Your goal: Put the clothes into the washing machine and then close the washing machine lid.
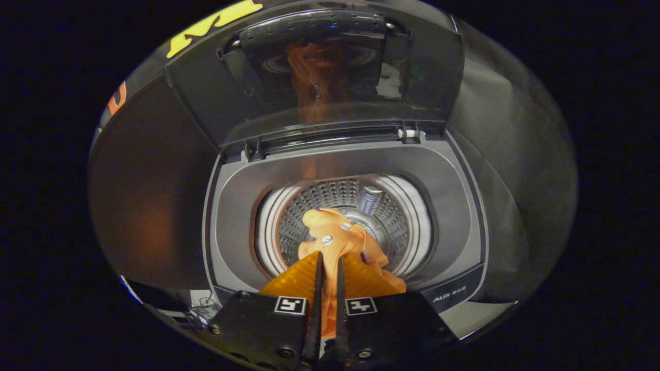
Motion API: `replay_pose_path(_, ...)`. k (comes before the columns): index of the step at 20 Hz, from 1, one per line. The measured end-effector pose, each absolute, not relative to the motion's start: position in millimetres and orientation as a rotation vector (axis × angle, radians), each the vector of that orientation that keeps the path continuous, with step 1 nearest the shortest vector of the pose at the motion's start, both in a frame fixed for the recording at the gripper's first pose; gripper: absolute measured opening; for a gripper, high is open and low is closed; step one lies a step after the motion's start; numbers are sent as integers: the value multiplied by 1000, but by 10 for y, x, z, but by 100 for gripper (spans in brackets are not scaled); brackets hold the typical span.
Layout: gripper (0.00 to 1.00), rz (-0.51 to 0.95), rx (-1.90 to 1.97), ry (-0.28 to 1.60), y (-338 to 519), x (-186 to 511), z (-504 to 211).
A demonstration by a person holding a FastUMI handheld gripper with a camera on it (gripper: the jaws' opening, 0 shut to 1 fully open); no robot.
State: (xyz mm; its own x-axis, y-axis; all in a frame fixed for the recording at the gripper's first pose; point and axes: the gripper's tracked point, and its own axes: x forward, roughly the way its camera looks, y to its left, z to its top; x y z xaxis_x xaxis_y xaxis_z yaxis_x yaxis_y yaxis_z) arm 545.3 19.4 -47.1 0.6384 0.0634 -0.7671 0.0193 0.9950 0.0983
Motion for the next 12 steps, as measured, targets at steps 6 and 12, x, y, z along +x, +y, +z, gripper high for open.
replay_pose_path(6, 95, -17, 38, 877, 164, 5385, -653)
replay_pose_path(12, 95, -11, 42, 878, 59, 5270, -623)
